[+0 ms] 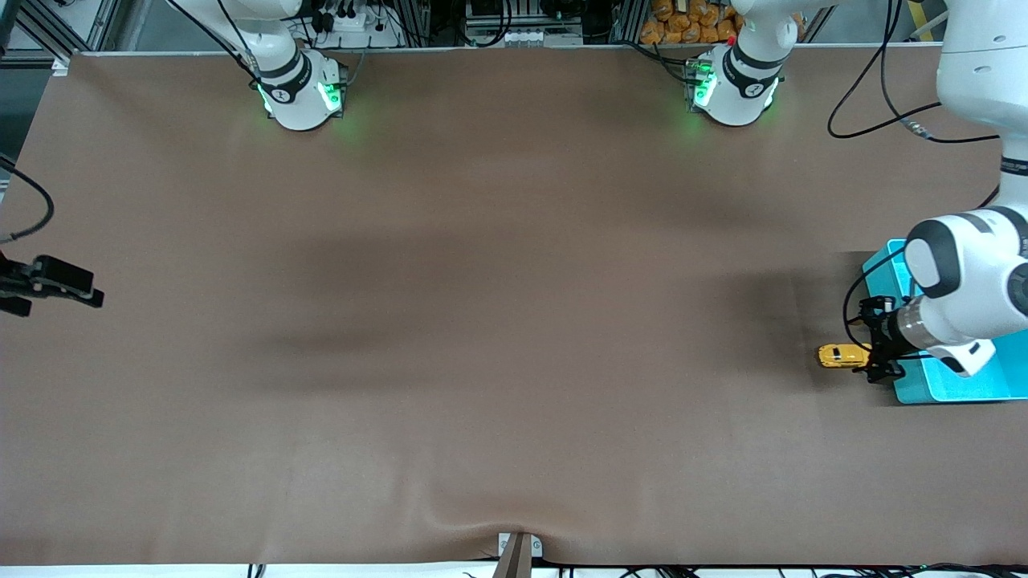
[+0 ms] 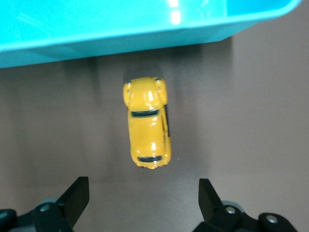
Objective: Wind and store yellow beetle car
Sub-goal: 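Close the left gripper on the yellow car beside the bin, then lift the yellow car with the left gripper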
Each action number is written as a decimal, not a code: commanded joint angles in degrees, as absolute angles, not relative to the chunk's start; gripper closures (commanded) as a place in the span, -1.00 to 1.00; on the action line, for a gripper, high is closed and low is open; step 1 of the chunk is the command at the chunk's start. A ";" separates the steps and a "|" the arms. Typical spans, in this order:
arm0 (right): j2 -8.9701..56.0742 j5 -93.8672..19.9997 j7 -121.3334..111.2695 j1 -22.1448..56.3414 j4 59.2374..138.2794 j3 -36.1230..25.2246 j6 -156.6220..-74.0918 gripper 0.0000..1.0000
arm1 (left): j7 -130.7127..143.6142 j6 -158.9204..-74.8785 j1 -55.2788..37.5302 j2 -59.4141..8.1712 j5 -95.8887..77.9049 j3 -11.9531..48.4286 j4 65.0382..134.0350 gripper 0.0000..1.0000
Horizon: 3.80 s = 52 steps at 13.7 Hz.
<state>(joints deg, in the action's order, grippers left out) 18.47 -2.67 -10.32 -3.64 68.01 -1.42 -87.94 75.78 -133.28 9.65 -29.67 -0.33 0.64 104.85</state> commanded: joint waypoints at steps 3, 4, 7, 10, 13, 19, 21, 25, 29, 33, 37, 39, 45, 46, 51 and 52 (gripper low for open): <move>14.77 -1.67 -5.01 -3.60 70.05 -1.67 -86.58 -1.00 | 78.22 -139.21 10.28 -31.02 3.77 0.26 108.28 -1.00; 14.50 -1.67 -5.36 -3.78 70.05 -1.67 -85.44 -1.00 | 78.22 -139.83 11.59 -31.90 5.52 0.26 108.37 -1.00; 13.28 -1.76 -4.48 -3.51 70.66 -1.58 -84.38 -1.00 | 78.31 -142.46 13.10 -33.57 8.53 0.26 108.20 -1.00; 9.68 -1.67 -4.57 -3.78 74.87 -1.67 -85.17 -1.00 | 78.57 -142.56 12.83 -33.66 8.61 0.35 108.02 -1.00; 7.48 -1.67 -4.57 -3.78 77.24 -2.02 -85.07 -1.00 | 78.57 -142.65 12.75 -34.01 8.61 0.35 107.75 -1.00; -0.44 -1.67 -5.18 -4.31 88.06 -1.85 -88.51 -1.00 | 79.80 -145.37 12.39 -34.72 8.61 0.35 107.67 -0.07; -0.44 -1.58 -5.36 -4.22 88.42 -1.76 -88.33 -1.00 | 79.89 -145.46 12.39 -34.80 8.61 0.35 107.67 0.94; -0.26 0.00 -5.36 -4.31 87.89 -1.67 -87.63 -1.00 | 79.98 -145.37 11.69 -34.19 8.79 0.26 107.67 1.00; -0.09 0.00 -5.45 -4.48 87.19 -1.67 -87.63 -1.00 | 79.46 -143.45 7.40 -29.63 10.46 0.62 107.75 1.00; -0.44 -0.17 -4.57 -4.31 87.10 -1.67 -86.67 -1.00 | 76.13 -137.74 4.92 -23.39 10.55 1.49 107.67 1.00; -0.62 -0.18 -4.48 -4.13 87.01 -1.41 -86.31 -1.00 | 64.28 -130.45 5.89 -19.17 10.46 0.80 106.09 1.00; -0.44 -0.18 -4.39 -3.96 87.10 -1.32 -86.48 -1.00 | 58.04 -127.89 8.42 -18.98 10.46 0.44 104.25 1.00; -0.44 -0.18 -4.40 -4.13 87.45 -1.32 -86.31 -1.00 | 53.36 -127.53 10.19 -18.90 10.55 0.44 104.15 1.00; -0.53 -0.35 -4.39 -4.13 87.45 -1.32 -86.22 -1.00 | 52.65 -127.53 10.20 -18.90 10.55 0.35 104.32 1.00; -0.35 -0.70 -4.39 -3.96 87.98 -1.32 -86.66 -1.00 | 43.79 -125.51 11.68 -18.90 13.00 0.26 104.41 1.00; -0.44 -0.53 -4.48 -3.96 87.98 -1.41 -86.75 -1.00 | 41.86 -125.51 11.95 -18.81 13.79 0.35 104.68 1.00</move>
<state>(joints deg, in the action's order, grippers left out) 0.56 -0.96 -5.25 -4.01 86.88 -1.54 -86.37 45.41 -126.59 10.83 -19.27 11.36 0.17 104.61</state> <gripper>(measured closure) 0.000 0.542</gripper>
